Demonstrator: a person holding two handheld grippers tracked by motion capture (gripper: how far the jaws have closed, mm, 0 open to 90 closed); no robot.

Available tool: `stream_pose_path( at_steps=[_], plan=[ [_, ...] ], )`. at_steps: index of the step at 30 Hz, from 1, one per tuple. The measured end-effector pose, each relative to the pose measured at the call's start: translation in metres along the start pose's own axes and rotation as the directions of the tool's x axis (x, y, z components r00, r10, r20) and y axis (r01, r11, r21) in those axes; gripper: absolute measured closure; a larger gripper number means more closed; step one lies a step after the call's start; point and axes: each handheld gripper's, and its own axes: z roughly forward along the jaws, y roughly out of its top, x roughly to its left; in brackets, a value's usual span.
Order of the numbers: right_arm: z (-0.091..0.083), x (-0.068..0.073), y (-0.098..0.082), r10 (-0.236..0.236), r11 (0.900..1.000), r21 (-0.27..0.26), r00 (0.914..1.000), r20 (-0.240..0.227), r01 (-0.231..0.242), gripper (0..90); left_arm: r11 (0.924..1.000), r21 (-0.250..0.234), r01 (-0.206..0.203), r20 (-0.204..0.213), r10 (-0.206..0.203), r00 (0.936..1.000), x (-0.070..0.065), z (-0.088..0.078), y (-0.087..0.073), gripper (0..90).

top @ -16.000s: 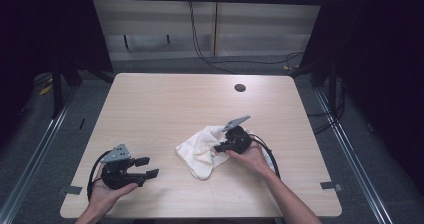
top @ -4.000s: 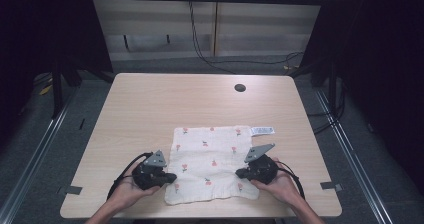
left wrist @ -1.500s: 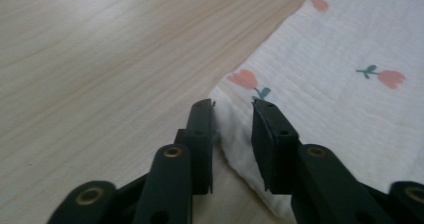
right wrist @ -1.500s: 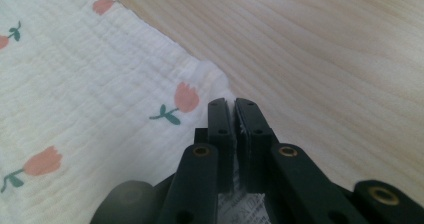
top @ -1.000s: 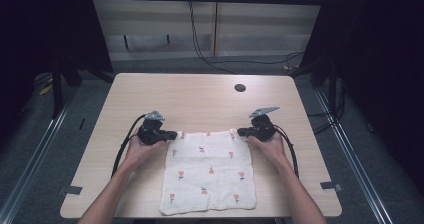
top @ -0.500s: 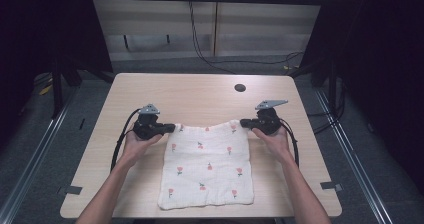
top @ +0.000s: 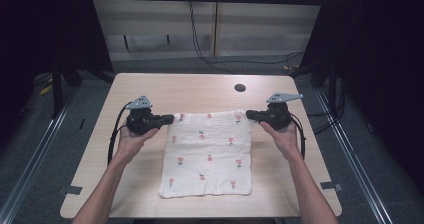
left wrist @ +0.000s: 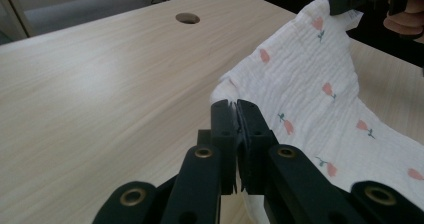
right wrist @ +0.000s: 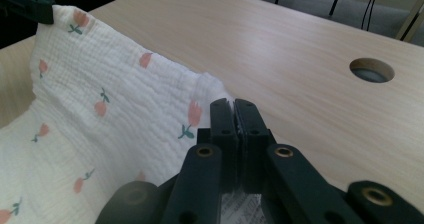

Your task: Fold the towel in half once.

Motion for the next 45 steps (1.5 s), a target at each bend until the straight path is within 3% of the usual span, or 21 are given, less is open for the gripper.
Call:
stream_pose_path(
  at_steps=[2,8,15,21,26,32,36,39,42,45],
  plan=[
    [-0.003,0.0,0.0,0.007,1.0,-0.017,0.9999,-0.015,-0.007,88.1,0.9999,0.009,-0.007,-0.002,0.007,1.0,-0.001,0.001,-0.002,87.2],
    [0.0,0.006,-0.011,0.003,1.0,0.011,0.9993,-0.037,-0.002,88.1,0.9994,0.027,0.021,0.004,-0.021,0.9998,-0.001,0.005,-0.01,87.2],
    [-0.018,0.017,-0.012,-0.019,1.0,0.005,0.9982,-0.057,0.019,88.0,0.9992,0.036,0.015,0.01,-0.016,0.9998,-0.007,-0.007,-0.015,87.2],
    [-0.027,0.029,-0.022,-0.051,0.998,0.037,0.9968,-0.062,0.054,88.1,0.9982,0.057,-0.019,0.007,0.018,0.9998,-0.015,-0.022,-0.019,87.3],
    [-0.04,0.039,-0.02,-0.077,0.996,0.027,0.9937,-0.081,0.079,88.0,0.9989,0.032,-0.035,0.033,0.034,0.9989,-0.026,-0.034,-0.019,87.3],
    [-0.048,0.05,-0.024,-0.099,0.994,0.036,0.9909,-0.091,0.103,88.1,0.996,0.053,-0.071,0.042,0.069,0.9967,-0.039,-0.04,-0.023,87.2],
    [-0.051,0.056,-0.029,-0.104,0.994,0.034,0.9889,-0.106,0.108,88.0,0.9861,0.117,-0.117,0.054,0.112,0.9923,-0.047,-0.039,-0.028,87.0],
    [-0.051,0.06,-0.033,-0.111,0.992,0.049,0.9866,-0.119,0.118,88.0,0.9806,0.137,-0.141,0.074,0.131,0.9886,-0.054,-0.039,-0.033,87.0],
    [-0.048,0.064,-0.04,-0.105,0.991,0.072,0.9839,-0.144,0.116,88.0,0.9798,0.145,-0.138,0.088,0.126,0.9882,-0.057,-0.038,-0.041,86.9],
    [-0.048,0.065,-0.048,-0.097,0.991,0.08,0.9837,-0.151,0.11,88.0,0.9834,0.145,-0.109,0.096,0.095,0.9908,-0.055,-0.038,-0.051,86.5]
  ],
)
